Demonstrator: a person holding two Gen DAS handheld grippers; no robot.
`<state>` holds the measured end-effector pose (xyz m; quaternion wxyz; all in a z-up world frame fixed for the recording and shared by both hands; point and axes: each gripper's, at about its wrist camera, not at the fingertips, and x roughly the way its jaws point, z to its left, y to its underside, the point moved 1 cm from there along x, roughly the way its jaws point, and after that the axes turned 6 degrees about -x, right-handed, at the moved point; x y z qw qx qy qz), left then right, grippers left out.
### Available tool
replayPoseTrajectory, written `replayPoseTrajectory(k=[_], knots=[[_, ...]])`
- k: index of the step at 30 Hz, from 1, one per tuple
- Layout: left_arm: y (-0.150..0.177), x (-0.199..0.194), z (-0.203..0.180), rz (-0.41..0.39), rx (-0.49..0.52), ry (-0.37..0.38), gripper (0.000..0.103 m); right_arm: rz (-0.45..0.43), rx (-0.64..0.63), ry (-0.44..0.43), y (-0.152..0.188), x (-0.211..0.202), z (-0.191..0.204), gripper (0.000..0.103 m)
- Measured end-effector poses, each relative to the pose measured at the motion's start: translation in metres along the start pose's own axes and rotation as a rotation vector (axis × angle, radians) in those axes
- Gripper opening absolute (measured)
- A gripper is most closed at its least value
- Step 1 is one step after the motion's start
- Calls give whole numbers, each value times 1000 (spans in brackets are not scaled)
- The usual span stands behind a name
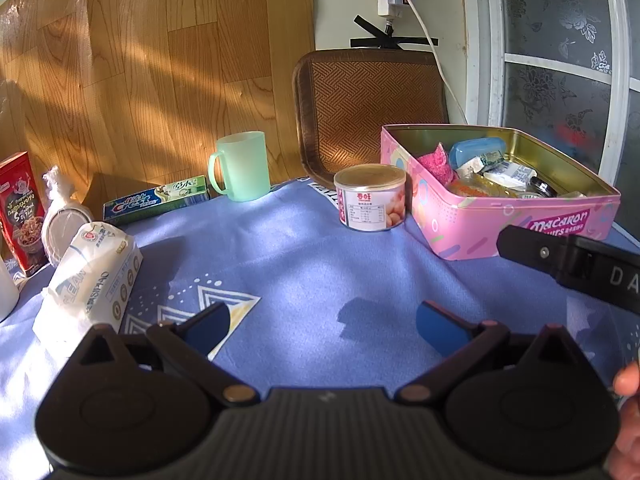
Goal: Organize soft objects
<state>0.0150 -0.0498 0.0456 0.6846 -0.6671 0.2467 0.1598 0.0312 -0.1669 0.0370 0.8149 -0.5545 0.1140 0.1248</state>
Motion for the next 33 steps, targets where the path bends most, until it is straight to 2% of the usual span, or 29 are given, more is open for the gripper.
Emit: replayPoseTrajectory(k=[18, 33], knots=[[0, 2, -2, 6, 23, -22, 103, 0, 0, -1, -3, -2, 0, 87], [1, 8, -1, 47, 15, 1, 103, 2, 5, -2, -4, -3, 1, 87]])
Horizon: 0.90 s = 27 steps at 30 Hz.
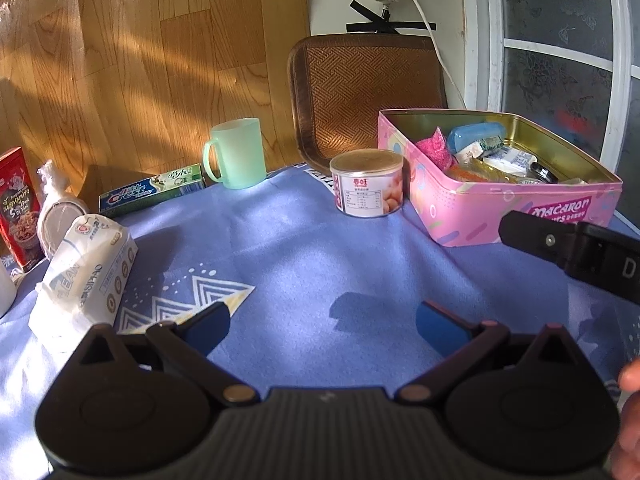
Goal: Organize soft objects
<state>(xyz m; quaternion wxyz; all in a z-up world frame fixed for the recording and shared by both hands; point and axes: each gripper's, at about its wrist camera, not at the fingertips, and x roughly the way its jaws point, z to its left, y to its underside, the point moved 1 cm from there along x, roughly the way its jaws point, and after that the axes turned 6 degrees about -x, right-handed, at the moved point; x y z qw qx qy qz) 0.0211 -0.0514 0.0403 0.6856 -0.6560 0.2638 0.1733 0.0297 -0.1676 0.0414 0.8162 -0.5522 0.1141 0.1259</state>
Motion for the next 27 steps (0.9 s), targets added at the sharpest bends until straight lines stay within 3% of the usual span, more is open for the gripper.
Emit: replayPoseTrajectory(k=[27], knots=[[2, 7, 2, 45, -22, 8, 103, 2, 1, 1, 1, 1, 0, 87]])
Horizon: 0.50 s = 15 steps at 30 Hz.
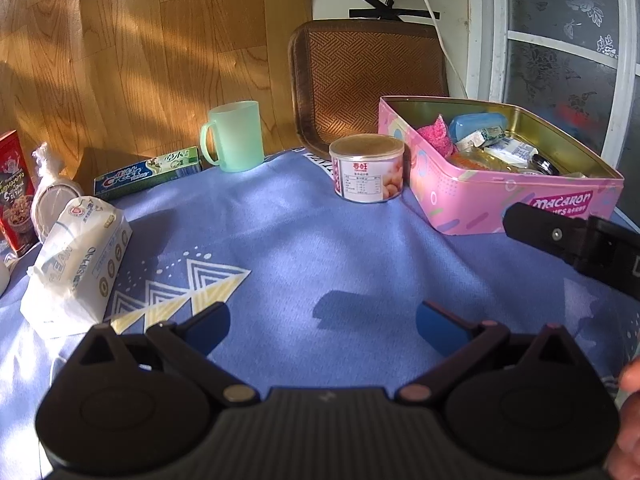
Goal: Organize soft objects
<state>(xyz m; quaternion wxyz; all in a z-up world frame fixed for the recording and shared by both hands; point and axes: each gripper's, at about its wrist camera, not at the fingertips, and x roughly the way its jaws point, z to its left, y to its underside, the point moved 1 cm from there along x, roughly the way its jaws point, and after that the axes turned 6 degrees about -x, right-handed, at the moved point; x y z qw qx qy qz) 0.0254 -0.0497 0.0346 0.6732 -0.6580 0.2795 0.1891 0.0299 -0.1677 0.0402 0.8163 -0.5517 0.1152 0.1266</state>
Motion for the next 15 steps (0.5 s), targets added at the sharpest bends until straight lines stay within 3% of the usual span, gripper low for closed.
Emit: replayPoseTrajectory(k=[15], knots=[[1, 3, 0, 13, 7, -13, 103, 3, -1, 5, 2, 1, -2, 87]])
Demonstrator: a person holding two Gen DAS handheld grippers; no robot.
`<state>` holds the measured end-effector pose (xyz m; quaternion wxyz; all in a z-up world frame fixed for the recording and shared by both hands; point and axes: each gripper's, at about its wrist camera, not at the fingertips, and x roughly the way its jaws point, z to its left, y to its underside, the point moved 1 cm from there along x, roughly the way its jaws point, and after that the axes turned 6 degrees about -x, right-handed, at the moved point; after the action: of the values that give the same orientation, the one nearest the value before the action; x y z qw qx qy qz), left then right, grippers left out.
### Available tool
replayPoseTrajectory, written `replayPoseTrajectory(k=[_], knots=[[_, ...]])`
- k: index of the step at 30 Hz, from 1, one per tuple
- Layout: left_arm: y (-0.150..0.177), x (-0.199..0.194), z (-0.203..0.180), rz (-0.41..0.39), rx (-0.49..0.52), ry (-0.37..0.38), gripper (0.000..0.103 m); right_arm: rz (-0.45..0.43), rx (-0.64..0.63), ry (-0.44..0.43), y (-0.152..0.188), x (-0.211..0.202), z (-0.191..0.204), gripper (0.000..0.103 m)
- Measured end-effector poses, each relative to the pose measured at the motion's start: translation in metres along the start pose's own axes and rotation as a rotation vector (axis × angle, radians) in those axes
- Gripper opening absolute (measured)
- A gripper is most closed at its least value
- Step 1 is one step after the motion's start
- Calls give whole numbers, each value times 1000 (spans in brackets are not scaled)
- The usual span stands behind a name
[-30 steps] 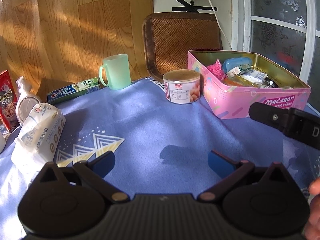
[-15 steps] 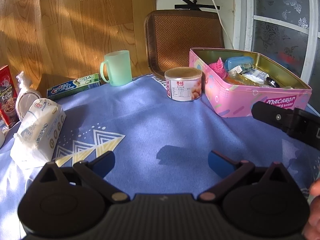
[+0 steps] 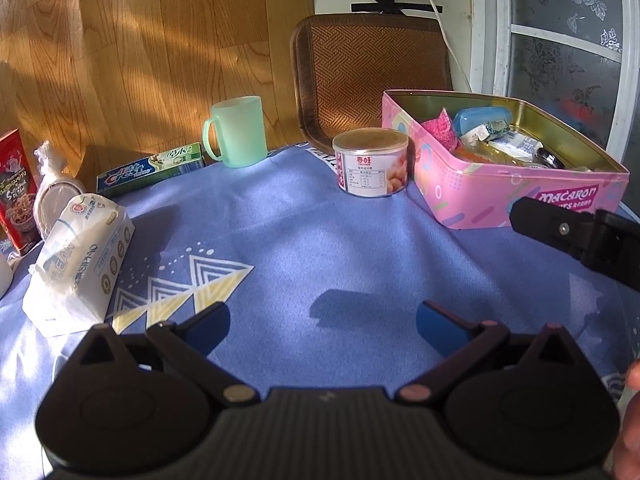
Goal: Organize soft objects
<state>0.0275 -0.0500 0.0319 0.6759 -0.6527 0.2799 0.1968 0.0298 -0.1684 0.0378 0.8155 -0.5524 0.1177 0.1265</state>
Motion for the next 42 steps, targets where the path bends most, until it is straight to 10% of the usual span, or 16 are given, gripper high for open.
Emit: replayPoseTrajectory(k=[42], knots=[[1, 5, 2, 51, -18, 46, 103, -2, -3, 1, 0, 0, 1, 87]])
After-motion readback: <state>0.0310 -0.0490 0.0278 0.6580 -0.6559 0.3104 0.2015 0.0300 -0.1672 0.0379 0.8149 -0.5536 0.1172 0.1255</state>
